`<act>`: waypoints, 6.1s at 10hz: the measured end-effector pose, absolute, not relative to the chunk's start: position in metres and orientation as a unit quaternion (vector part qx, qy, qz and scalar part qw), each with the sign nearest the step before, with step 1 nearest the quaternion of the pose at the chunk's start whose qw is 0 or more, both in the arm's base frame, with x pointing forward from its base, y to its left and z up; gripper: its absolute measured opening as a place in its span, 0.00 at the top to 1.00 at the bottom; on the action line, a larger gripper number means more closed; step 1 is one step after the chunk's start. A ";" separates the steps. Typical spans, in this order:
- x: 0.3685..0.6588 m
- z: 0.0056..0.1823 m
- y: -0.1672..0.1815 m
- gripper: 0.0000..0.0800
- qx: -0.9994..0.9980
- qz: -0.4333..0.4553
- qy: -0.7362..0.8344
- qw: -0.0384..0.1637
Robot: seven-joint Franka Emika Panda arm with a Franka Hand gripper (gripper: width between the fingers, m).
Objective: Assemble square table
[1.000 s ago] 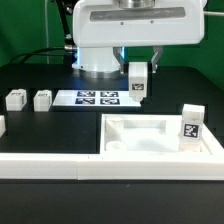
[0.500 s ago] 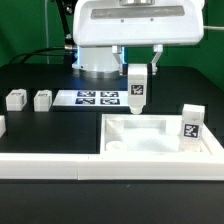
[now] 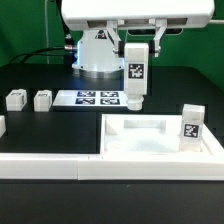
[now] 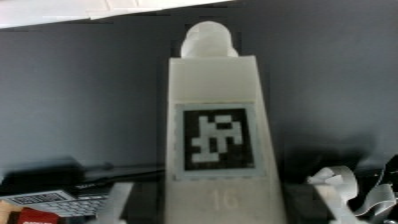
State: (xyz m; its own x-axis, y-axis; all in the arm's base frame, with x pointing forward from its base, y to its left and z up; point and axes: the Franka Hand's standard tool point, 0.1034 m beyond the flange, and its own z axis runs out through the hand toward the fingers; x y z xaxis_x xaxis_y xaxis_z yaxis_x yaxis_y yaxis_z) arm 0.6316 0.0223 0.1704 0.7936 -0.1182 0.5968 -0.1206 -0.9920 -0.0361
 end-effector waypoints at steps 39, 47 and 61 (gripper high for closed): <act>0.609 0.082 0.006 0.19 0.957 0.287 -0.032 0.042; 0.612 0.104 0.003 0.19 0.994 0.032 -0.094 -0.045; 0.601 0.081 0.007 0.51 0.991 -0.026 -0.122 -0.047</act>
Offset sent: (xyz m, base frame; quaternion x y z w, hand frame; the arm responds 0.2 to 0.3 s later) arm -0.0255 0.0123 -0.0215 -0.0558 -0.0130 -0.0384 0.9976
